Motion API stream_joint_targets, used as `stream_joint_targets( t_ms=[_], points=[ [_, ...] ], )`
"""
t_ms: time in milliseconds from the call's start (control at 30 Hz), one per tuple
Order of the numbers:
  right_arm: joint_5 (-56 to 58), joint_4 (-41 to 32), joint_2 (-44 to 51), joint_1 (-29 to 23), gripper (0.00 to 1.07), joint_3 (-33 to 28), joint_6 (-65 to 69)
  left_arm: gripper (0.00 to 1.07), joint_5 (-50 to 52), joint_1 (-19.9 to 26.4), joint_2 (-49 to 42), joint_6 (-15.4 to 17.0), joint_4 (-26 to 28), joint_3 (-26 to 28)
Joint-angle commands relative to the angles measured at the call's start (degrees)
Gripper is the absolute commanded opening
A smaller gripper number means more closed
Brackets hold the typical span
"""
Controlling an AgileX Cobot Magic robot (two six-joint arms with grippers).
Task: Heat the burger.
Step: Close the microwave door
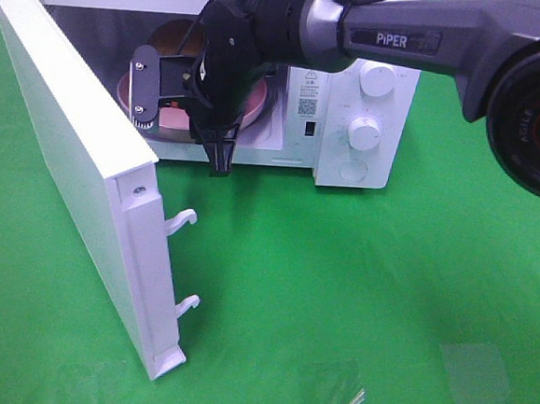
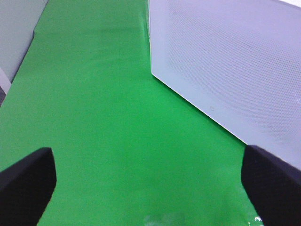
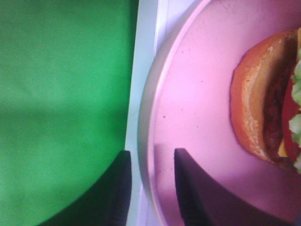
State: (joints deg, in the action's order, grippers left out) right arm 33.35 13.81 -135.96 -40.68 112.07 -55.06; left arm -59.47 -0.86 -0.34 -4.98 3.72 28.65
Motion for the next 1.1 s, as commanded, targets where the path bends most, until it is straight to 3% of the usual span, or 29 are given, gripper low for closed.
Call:
stream_joint_targets(
  t_ms=[33,367,700,867,1100],
  points=[
    [1.5,0.3,0.5,-0.1,0.35,0.3,0.8,1.0,0.1,0.0,-0.1,0.0,0.3,-0.1],
    [1.3,0.3,2.3,-0.1,0.46,-0.7,0.8,1.0,0.1,0.0,-0.1,0.0,0.3,-0.1],
    [-2.3,0.5,8.0,0.1,0.7,-10.7,0.4,1.0,0.1,0.0,-0.1,0.0,0.3,-0.1],
    [-4.1,0.6,11.2,0.1,0.76,-16.2,0.4,1.0,0.1,0.0,-0.1,0.0,0.3,-0.1],
    [-5.2,0.7,15.0,0.1,0.76,-22.1,0.4,1.0,0.1,0.0,-0.1,0.0,0.3,-0.1]
  ],
)
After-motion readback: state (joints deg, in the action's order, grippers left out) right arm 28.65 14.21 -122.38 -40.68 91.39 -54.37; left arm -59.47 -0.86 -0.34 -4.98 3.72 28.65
